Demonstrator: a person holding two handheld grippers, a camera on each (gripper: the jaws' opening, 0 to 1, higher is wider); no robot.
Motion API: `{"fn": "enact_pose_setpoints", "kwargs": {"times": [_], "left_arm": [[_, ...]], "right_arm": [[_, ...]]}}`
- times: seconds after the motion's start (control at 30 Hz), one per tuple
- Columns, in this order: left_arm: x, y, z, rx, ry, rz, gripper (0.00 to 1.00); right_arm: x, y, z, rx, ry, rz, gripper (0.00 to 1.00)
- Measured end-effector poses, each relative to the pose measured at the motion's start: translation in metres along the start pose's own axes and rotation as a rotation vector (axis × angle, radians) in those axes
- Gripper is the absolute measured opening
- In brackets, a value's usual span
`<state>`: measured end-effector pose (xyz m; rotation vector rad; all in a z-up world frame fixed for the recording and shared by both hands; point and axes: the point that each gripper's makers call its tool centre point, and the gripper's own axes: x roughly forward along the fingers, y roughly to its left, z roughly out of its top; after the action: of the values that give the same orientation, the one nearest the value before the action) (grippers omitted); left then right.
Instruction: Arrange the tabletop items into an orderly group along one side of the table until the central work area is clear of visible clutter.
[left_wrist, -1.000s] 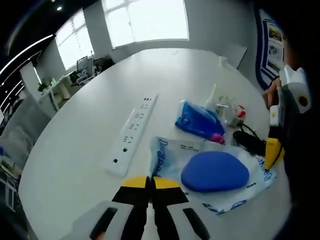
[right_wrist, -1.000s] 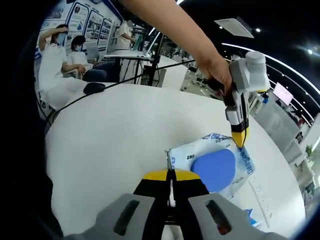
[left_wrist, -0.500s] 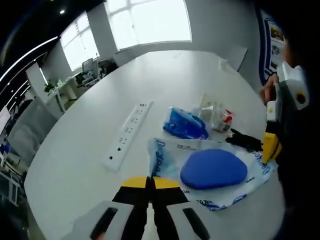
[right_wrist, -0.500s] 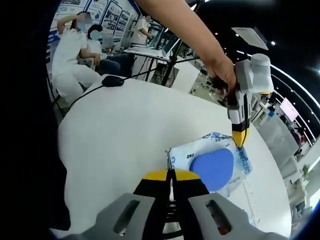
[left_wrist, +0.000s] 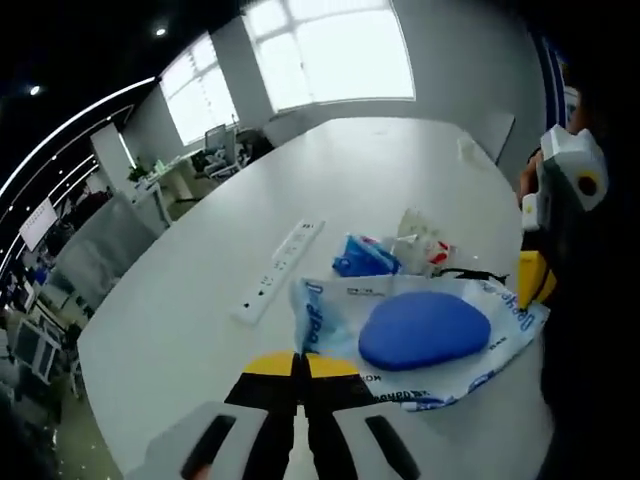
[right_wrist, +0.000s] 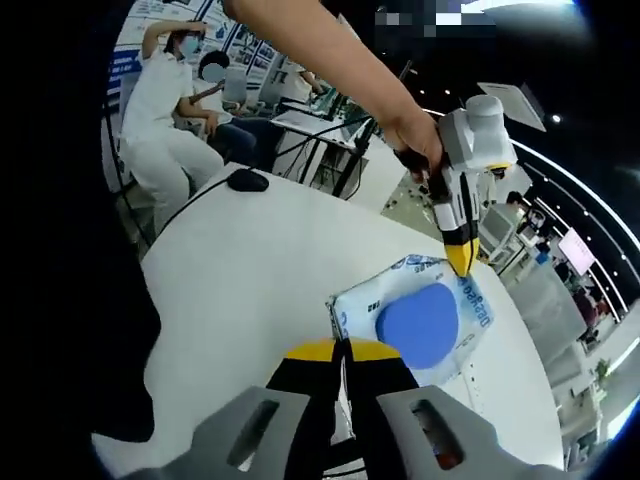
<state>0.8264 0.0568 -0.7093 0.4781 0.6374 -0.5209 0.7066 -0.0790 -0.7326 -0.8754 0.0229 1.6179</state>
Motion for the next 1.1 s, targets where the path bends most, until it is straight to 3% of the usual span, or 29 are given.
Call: {"fn": "enact_pose_setpoints", "kwargs": {"times": [0.4,0.63,0.73,1.1], "left_arm": [[-0.018,-0.046,-0.004,-0.078,-0.003,0.039,0.0],[-0.014,-0.095,-0.013,-0.151,-0.002,0.044,0.0],[-0.012,-0.115,-0.019,-0.175,0.006,0.045,0.0],[-0.001,-0.169,-0.032,-0.323,-0.025,0.083,0.0]], "right_arm": [[-0.047,0.029,-0.004,-0.032,-0.017,0.026,0.0],[-0.074,0.059,-0.028,-0.017,0.007,0.073,0.0],[-0.085,0.069,-0.043,0.043,0.014,0.081,0.0],[-0.107,0.096,-0.094,0.114,0.087,0.105,0.0]]}}
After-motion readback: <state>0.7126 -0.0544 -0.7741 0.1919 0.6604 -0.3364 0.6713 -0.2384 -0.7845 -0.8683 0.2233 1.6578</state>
